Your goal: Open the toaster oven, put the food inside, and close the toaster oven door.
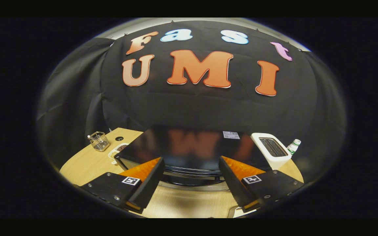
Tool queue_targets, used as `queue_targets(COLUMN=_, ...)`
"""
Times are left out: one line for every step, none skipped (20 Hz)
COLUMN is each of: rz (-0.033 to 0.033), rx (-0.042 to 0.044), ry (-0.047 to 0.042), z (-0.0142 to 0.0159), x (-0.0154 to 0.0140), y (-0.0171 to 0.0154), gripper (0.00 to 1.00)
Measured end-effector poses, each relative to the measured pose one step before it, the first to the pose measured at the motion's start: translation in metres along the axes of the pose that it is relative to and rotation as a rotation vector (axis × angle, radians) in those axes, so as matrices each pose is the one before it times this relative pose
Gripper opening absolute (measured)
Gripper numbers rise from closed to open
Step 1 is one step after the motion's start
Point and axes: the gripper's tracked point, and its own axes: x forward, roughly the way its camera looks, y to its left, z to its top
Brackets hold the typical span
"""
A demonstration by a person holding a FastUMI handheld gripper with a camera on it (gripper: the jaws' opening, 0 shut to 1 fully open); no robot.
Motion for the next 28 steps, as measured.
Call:
queue_targets(rz=0.00637, rx=0.00954, ry=0.02863, z=-0.00822, x=0.00324, y=0.00075, gripper=0.98)
queue_targets(rz=0.00747, rx=0.02031, ry=0.03153, z=-0.01148, x=0.00289, y=0.00137, gripper=0.98)
queue_targets(rz=0.01351, rx=0.03301, ry=-0.03872, z=0.0065, x=-0.00149, y=0.00228, gripper=0.98)
queue_targets(rz=-0.01277, rx=0.00599, ry=-0.01043, z=0.00178, x=-0.00038, y=-0.00345, gripper=0.99)
queue_targets(rz=-0.00487, rx=-0.00633, ry=-0.01493, z=-0.002, x=-0.00081, y=-0.00098, gripper=0.97)
queue_targets(rz=-0.00435, rx=0.00268, ry=-0.02454, z=-0.00013, x=-0.00075, y=0.00136, gripper=0.96)
queue_targets(rz=0.00095, rx=-0.00327, ry=-0.01132, z=-0.00233, x=-0.00212, y=0.00114, gripper=0.94)
queue_targets(rz=0.0015, rx=-0.00775, ry=-0.02536, z=-0.00086, x=-0.0064, y=0.00147, gripper=0.9)
queue_targets(rz=0.01391, rx=0.02646, ry=0.00019, z=-0.00373, x=-0.00362, y=0.0013, gripper=0.88)
queue_targets(rz=0.00696, rx=0.02899, ry=-0.01348, z=-0.00181, x=-0.00384, y=-0.00001, gripper=0.84)
queue_targets(rz=0.00831, rx=-0.00943, ry=-0.00709, z=-0.00258, x=-0.00366, y=0.0012, gripper=0.82)
queue_targets(rz=0.01684, rx=-0.02566, ry=0.0059, z=-0.00482, x=-0.00445, y=0.00188, gripper=0.79)
queue_targets(rz=0.01677, rx=-0.00262, ry=0.01172, z=-0.00288, x=-0.00748, y=0.00246, gripper=0.79)
queue_targets(rz=0.02016, rx=0.00139, ry=0.02424, z=-0.00612, x=-0.00737, y=0.00121, gripper=0.78)
queue_targets(rz=0.03012, rx=-0.00794, ry=0.0287, z=-0.00672, x=-0.00505, y=0.00299, gripper=0.77)
queue_targets(rz=0.03878, rx=-0.01575, ry=0.03808, z=-0.00887, x=-0.00653, y=0.00545, gripper=0.77)
queue_targets(rz=0.03947, rx=-0.0071, ry=0.04398, z=-0.01092, x=-0.00702, y=0.00381, gripper=0.77)
queue_targets(rz=0.03855, rx=0.00519, ry=0.05064, z=-0.0135, x=-0.00465, y=0.00478, gripper=0.77)
queue_targets(rz=0.0346, rx=0.01852, ry=0.06082, z=-0.01352, x=-0.0032, y=0.00402, gripper=0.77)
queue_targets(rz=0.02972, rx=0.02853, ry=0.0647, z=-0.01627, x=-0.00099, y=0.00337, gripper=0.77)
queue_targets(rz=0.02538, rx=0.03055, ry=0.06219, z=-0.01348, x=-0.00006, y=0.00393, gripper=0.77)
queue_targets(rz=0.02012, rx=0.02564, ry=0.04882, z=-0.01171, x=0.00337, y=0.0026, gripper=0.78)
queue_targets(rz=0.01474, rx=0.0198, ry=0.01114, z=-0.00672, x=0.00358, y=0.00222, gripper=0.78)
queue_targets(rz=-0.00853, rx=0.01768, ry=0.02052, z=-0.01164, x=0.00436, y=-0.00325, gripper=0.78)
queue_targets(rz=-0.02488, rx=-0.00015, ry=0.01454, z=-0.00716, x=0.00499, y=-0.00737, gripper=0.77)
queue_targets(rz=-0.01456, rx=-0.00331, ry=0.02572, z=-0.01105, x=0.00288, y=-0.00224, gripper=0.77)
queue_targets(rz=-0.00979, rx=-0.00146, ry=0.02609, z=-0.0072, x=0.00778, y=-0.00042, gripper=0.76)
queue_targets(rz=-0.00848, rx=-0.00327, ry=0.02736, z=-0.00826, x=0.00712, y=-0.00213, gripper=0.75)
